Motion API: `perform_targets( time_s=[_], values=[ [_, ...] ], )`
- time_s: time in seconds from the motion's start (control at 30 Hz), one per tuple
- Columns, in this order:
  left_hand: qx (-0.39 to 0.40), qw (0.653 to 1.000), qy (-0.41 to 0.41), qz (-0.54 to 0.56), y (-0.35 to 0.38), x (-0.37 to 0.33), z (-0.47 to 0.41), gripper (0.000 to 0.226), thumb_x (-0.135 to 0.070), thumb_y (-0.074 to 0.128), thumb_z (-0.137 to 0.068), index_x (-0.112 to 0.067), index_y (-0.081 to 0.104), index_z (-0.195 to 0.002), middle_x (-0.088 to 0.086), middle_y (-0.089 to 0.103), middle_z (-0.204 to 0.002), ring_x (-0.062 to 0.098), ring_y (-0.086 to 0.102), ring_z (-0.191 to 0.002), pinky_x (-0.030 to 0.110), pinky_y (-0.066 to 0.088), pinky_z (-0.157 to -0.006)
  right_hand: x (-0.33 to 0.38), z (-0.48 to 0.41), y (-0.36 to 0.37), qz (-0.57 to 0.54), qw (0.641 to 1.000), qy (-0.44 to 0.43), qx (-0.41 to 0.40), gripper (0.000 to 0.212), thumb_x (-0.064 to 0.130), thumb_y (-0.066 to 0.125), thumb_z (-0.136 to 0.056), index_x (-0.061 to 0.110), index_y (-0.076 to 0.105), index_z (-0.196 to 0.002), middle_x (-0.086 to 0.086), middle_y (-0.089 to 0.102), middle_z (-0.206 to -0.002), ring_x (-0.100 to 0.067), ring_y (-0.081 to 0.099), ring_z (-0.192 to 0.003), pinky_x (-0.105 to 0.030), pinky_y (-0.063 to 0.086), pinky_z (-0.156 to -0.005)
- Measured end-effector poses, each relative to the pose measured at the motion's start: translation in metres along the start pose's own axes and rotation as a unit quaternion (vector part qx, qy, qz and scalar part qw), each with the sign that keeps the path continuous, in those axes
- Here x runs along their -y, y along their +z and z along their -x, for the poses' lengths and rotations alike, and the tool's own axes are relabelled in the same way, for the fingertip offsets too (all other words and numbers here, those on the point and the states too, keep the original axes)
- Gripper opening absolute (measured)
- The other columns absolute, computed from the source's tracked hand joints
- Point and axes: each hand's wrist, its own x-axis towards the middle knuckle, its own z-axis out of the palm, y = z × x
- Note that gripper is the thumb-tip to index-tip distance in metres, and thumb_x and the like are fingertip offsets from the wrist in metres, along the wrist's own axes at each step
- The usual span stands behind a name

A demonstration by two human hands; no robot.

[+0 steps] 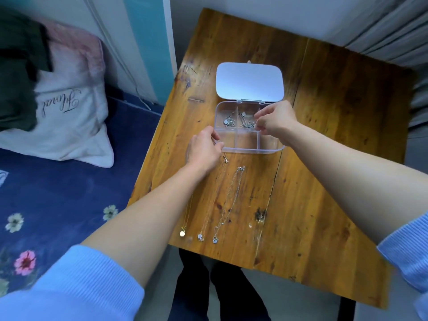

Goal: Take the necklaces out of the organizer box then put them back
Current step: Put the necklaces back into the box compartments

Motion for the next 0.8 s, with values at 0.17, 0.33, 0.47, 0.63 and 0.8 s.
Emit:
perform_targets(
  time_s=[0.17, 0.33, 0.47, 0.63, 0.8],
  values=[
    [-0.005, 1.0, 0.004, 0.003, -0.001, -0.001, 0.002, 0.01, -0.02, 0.066, -0.088, -0.015, 0.063, -0.096, 0.007, 0.067, -0.088, 0.029, 0.059, -0.094, 0.039, 0.051, -0.082, -0.012, 0.031, -0.003, -0.015, 0.997, -0.067, -0.032, 0.01, 0.009, 0.067, -0.083, 0.018, 0.07, -0.079, -0.002, 0.07, -0.073, -0.019, 0.071, -0.075, -0.034, 0.059, -0.069],
    [-0.021, 1.0, 0.018, 0.015, 0.0, 0.007, 0.022, 0.013, -0.015, 0.069, -0.084, -0.016, 0.061, -0.093, -0.003, 0.063, -0.074, 0.026, 0.063, -0.082, 0.039, 0.054, -0.076, -0.049, 0.074, 0.012, 0.044, 0.985, -0.159, -0.043, 0.009, 0.015, 0.07, -0.079, 0.024, 0.071, -0.075, 0.012, 0.066, -0.066, -0.005, 0.06, -0.064, -0.025, 0.048, -0.065],
    [0.041, 0.999, 0.008, -0.035, 0.012, 0.031, 0.061, 0.013, -0.024, 0.074, -0.079, -0.021, 0.061, -0.081, -0.005, 0.061, -0.068, 0.025, 0.064, -0.077, 0.035, 0.052, -0.07, -0.078, 0.086, 0.032, 0.186, 0.964, -0.184, 0.049, 0.011, 0.023, 0.069, -0.081, 0.025, 0.071, -0.092, 0.008, 0.069, -0.085, -0.018, 0.065, -0.083, -0.035, 0.053, -0.075],
    [0.111, 0.986, -0.034, -0.116, 0.029, 0.063, 0.109, 0.023, -0.042, 0.076, -0.076, -0.024, 0.061, -0.076, -0.003, 0.069, -0.077, 0.023, 0.065, -0.079, 0.033, 0.051, -0.068, -0.09, 0.083, 0.044, 0.289, 0.925, -0.226, 0.102, 0.034, 0.027, 0.068, -0.082, 0.03, 0.059, -0.115, 0.005, 0.061, -0.102, -0.021, 0.062, -0.087, -0.032, 0.048, -0.073],
    [0.147, 0.966, -0.04, -0.211, 0.039, 0.073, 0.134, 0.034, -0.052, 0.075, -0.074, -0.024, 0.057, -0.076, -0.003, 0.062, -0.077, 0.022, 0.057, -0.076, 0.031, 0.039, -0.067, -0.086, 0.076, 0.049, 0.303, 0.923, -0.212, 0.106, 0.036, 0.031, 0.07, -0.084, 0.03, 0.055, -0.117, 0.003, 0.058, -0.106, -0.025, 0.06, -0.095, -0.036, 0.045, -0.075]
  ],
)
